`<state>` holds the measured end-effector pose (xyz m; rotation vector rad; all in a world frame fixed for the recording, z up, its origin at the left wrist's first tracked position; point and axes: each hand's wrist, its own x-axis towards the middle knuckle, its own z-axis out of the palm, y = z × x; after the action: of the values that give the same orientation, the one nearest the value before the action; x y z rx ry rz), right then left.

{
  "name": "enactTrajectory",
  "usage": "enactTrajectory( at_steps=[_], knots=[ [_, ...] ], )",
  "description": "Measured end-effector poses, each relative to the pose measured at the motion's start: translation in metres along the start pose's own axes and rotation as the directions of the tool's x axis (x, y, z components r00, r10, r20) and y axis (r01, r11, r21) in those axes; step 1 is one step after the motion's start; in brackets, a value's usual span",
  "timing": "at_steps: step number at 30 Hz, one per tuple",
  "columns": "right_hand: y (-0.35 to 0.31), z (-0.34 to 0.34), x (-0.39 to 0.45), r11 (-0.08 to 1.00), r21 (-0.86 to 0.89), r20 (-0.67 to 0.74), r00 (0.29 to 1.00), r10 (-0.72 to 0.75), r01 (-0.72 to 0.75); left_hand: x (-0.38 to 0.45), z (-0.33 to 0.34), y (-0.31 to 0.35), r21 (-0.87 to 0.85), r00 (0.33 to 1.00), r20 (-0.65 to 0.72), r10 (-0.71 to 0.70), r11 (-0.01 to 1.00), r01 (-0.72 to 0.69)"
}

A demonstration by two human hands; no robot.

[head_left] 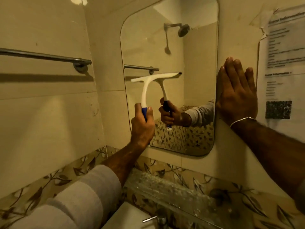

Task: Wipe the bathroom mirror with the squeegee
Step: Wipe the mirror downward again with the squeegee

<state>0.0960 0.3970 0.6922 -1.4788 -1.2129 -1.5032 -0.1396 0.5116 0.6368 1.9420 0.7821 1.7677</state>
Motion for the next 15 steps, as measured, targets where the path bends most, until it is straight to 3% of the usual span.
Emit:
enactTrajectory(
  at_steps=[15],
  knots=[
    [-0.001,-0.004,0.001,1.0,0.005,0.053,0.998,0.014,-0.014,-0.162,-0.025,-0.091,0.206,0.956,0.21,-0.202,0.966,0.159]
  ],
)
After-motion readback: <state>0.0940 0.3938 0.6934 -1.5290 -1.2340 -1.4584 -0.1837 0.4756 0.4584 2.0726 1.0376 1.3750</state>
